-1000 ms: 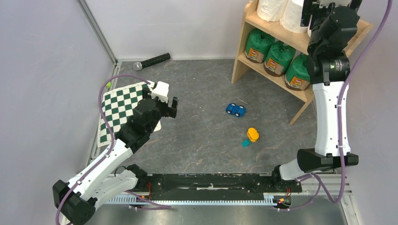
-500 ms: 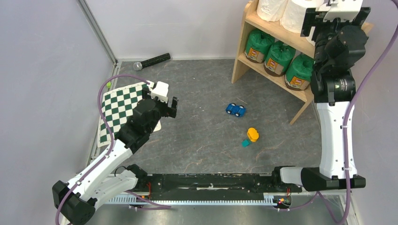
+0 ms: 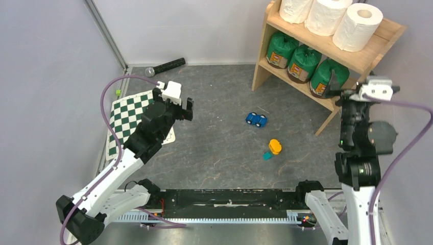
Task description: Place and organize the paper towels onto the shelf
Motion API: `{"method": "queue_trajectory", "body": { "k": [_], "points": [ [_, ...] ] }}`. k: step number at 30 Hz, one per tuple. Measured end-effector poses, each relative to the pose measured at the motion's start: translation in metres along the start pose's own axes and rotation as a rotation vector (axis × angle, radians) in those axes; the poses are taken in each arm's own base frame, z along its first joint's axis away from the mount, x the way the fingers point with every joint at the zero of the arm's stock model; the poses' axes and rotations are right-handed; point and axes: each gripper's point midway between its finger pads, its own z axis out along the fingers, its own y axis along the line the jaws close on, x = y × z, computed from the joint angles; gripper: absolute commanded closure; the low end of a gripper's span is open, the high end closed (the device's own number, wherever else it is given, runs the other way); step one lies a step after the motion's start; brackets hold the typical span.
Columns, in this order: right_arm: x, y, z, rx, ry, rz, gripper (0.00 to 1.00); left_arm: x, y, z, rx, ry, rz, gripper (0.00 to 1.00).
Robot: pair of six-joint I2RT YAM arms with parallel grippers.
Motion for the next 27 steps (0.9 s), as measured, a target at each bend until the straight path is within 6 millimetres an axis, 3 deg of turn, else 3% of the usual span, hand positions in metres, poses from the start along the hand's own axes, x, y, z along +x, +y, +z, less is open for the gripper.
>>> {"method": "queue_trajectory", "body": {
  "k": [3, 11, 18, 27],
  "points": [
    [0.005, -0.002, -0.028, 0.003, -0.052, 0.012, 0.02, -0.021, 0.001, 0.004, -0.004, -0.044, -0.002, 0.01],
    [0.067, 0.005, -0.083, -0.011, -0.006, 0.046, 0.02, -0.052, 0.016, -0.004, -0.061, -0.129, 0.009, 0.01],
    [0.069, -0.017, -0.113, 0.086, -0.013, 0.054, 0.02, -0.082, 0.046, -0.053, -0.139, -0.266, -0.054, 0.0],
    [0.072, -0.037, -0.131, 0.188, -0.012, 0.065, 0.02, -0.094, 0.077, -0.111, -0.213, -0.382, -0.122, 0.0]
  ]
}}
